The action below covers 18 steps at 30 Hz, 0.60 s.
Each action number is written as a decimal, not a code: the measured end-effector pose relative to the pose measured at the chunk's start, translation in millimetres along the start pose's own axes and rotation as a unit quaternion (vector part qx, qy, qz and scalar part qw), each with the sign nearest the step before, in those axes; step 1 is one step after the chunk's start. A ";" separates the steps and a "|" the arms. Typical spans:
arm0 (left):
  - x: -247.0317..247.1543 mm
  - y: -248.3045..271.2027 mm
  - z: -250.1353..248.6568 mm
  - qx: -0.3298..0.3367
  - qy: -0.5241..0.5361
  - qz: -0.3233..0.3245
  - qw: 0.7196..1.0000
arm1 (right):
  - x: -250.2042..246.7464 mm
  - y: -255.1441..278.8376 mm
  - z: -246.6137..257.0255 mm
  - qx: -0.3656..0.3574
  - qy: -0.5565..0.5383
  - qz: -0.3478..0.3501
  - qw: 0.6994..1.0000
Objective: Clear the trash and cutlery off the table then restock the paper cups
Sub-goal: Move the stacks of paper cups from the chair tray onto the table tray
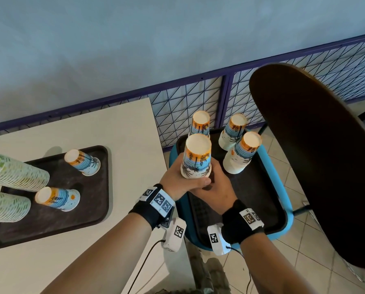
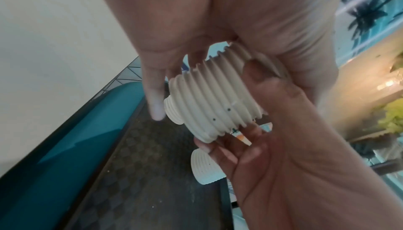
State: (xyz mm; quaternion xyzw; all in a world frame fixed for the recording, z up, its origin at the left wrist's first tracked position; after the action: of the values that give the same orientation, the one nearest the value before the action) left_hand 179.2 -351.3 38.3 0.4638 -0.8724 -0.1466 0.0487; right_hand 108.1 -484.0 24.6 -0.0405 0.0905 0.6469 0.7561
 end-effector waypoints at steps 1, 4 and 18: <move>-1.7 0.7 0.5 0.004 0.018 -0.009 1.000 | -2.6 4.1 -0.7 0.007 -0.008 0.008 1.000; -6.3 5.9 -2.0 0.016 0.035 -0.032 0.999 | -15.3 17.2 -12.5 0.020 0.012 -0.011 1.000; -14.8 29.8 0.2 -0.011 0.016 -0.060 0.998 | -91.8 -44.5 -69.2 0.158 0.035 -0.284 0.945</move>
State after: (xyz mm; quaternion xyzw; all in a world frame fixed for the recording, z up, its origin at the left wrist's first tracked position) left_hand 163.9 -323.4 47.9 0.5171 -0.8404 -0.1515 0.0587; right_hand 132.6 -592.6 -28.3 0.0331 0.2028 0.3811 0.9014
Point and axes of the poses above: each hand's wrist, its own y-axis away from the middle knuckle, its own x-axis out of the palm, z = x × y, the point moved 3 cm from there along -y, towards the middle knuckle
